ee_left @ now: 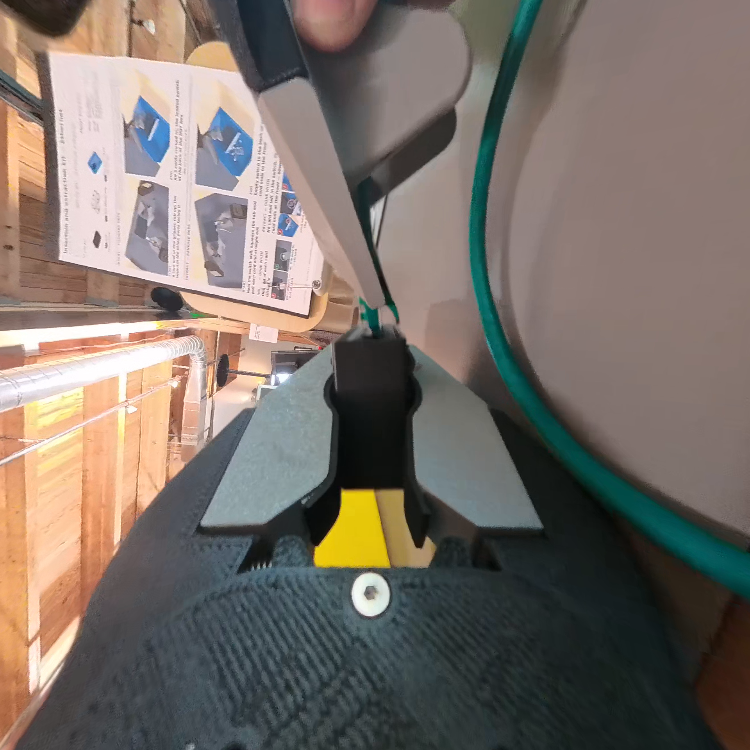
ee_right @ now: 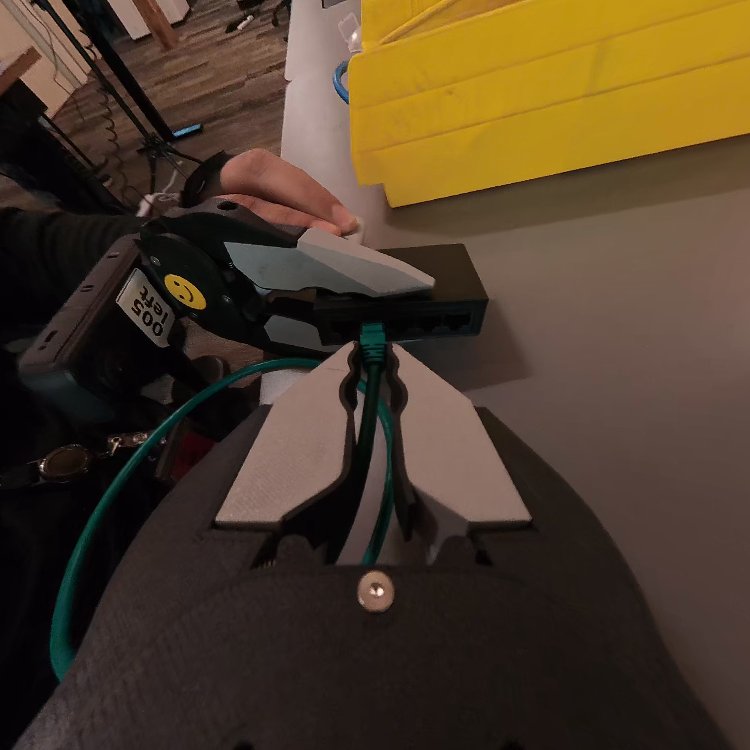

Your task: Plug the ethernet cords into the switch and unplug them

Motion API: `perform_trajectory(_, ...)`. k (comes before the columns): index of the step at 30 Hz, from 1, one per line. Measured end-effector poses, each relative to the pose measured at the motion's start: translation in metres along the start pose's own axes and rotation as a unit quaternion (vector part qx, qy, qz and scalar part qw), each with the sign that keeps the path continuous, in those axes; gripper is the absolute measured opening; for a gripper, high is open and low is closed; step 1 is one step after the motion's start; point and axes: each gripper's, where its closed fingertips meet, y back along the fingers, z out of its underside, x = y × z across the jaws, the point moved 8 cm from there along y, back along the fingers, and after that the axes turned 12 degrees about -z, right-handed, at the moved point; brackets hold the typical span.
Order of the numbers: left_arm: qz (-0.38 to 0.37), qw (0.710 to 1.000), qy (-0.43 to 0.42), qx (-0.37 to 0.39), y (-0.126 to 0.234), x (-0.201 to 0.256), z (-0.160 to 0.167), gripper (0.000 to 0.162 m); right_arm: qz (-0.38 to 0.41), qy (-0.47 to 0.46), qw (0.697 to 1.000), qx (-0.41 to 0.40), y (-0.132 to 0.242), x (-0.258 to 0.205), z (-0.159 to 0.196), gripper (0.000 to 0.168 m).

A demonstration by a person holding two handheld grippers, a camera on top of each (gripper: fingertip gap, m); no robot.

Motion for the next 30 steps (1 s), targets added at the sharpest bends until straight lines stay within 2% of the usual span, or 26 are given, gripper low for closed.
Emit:
perform_trajectory(7,-0.036,0.996,0.084,-0.014,-0.003,-0.017,0.007,0.031,0.044,0.029,0.998,0.023,0.038,-0.013,-0.017,0.008)
perform_trajectory(12,-0.059,0.989,0.134,-0.026,-0.004,-0.025,0.015,0.021,0.011,0.078,0.996,0.045,0.063,-0.053,-0.043,0.008)
perform_trajectory(14,-0.034,0.985,0.162,-0.059,-0.010,-0.024,0.023,0.017,0.014,0.102,0.992,0.071,0.077,-0.070,-0.054,0.008)
perform_trajectory(18,-0.008,0.986,0.133,-0.104,-0.019,-0.015,0.028,0.009,-0.064,0.130,0.977,0.155,0.106,-0.112,-0.088,0.007)
perform_trajectory(22,-0.010,0.989,0.090,-0.119,-0.021,-0.008,0.029,0.004,-0.114,0.152,0.965,0.179,0.127,-0.136,-0.130,0.008)
perform_trajectory(24,-0.015,0.986,0.103,-0.128,-0.021,-0.011,0.032,0.003,-0.078,0.181,0.962,0.190,0.139,-0.142,-0.154,0.007)
perform_trajectory(26,-0.022,0.985,0.114,-0.130,-0.021,-0.014,0.033,0.000,-0.002,0.217,0.951,0.222,0.157,-0.143,-0.180,0.007)
perform_trajectory(30,-0.033,0.985,0.111,-0.131,-0.021,-0.014,0.033,0.000,0.170,0.274,0.904,0.281,0.198,-0.132,-0.210,0.008)
